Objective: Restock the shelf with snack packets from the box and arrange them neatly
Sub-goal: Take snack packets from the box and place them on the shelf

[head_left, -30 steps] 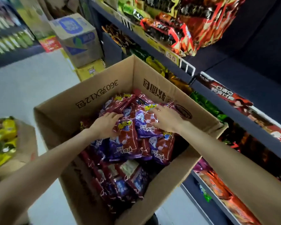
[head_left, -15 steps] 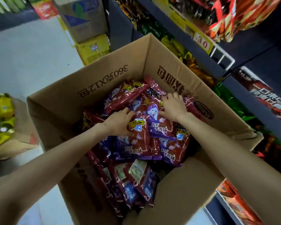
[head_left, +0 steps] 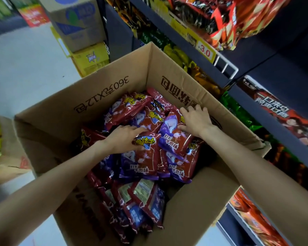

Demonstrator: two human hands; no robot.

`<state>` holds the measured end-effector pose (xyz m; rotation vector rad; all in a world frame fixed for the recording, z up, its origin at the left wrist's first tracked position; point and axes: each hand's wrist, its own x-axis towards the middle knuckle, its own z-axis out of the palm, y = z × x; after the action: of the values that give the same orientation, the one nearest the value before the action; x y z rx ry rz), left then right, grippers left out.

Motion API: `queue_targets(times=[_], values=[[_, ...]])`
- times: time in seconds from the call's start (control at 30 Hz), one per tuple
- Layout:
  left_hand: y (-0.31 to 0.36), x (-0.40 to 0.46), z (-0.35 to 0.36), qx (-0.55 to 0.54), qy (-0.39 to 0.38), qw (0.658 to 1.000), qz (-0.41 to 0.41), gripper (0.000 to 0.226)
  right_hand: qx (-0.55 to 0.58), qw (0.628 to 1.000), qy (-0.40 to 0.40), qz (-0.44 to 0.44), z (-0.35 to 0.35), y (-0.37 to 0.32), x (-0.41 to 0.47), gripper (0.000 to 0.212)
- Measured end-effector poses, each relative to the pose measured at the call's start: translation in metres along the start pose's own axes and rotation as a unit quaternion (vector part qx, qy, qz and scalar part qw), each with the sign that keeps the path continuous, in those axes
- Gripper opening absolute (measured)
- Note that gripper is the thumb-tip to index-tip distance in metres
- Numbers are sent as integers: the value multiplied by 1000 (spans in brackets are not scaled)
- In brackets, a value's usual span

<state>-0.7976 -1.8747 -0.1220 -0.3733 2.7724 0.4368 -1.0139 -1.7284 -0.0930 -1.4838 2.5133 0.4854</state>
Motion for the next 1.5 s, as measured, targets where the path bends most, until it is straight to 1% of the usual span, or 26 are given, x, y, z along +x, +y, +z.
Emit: queue_targets(times=[0.13,0.27,0.33,0.4,0.5,0.6,0.63,0.7,0.77,0.83,0.93,1.03,1.13,1.23,1.37,1.5], values=[[-1,-3,-1,-8,30,999,9,77,23,999,-35,30,1,5,-15,69],[6,-8,-7,-27,8,999,28,77,156,982,-86,66,7,19,-29,75],[10,-11,-9,-36,11,998,43,73,189,976,-82,72,5,21,-35,78],[11,-15,-8,-35,34,997,61,68,210,973,-62,67,1,18,-45,74],[15,-21,-14,10,69,995,75,62,241,969,12,48,-11,20,-69,55],[21,-32,-29,25,161,982,100,60,230,963,138,28,-28,30,-106,47],[24,-36,-34,28,186,977,104,59,233,954,188,17,-33,34,-120,46],[26,-41,-42,22,209,973,101,58,240,931,276,-3,-40,40,-145,46],[30,-43,-49,5,220,971,88,55,246,909,337,-5,-43,44,-166,42],[38,-46,-56,-7,248,965,81,54,256,887,384,-1,-44,46,-184,38],[57,-53,-70,-61,300,951,56,56,281,856,434,2,-46,51,-212,34],[87,-60,-86,-127,359,924,36,55,294,824,484,15,-46,61,-244,35],[127,-63,-101,-216,409,886,40,49,311,794,521,47,-42,79,-274,38],[170,-58,-113,-273,434,855,69,48,343,777,521,84,-37,99,-300,41],[231,-41,-124,-290,451,839,91,60,338,760,543,117,-36,127,-340,38],[301,-22,-135,-265,481,822,151,59,282,737,592,164,-42,168,-385,37]])
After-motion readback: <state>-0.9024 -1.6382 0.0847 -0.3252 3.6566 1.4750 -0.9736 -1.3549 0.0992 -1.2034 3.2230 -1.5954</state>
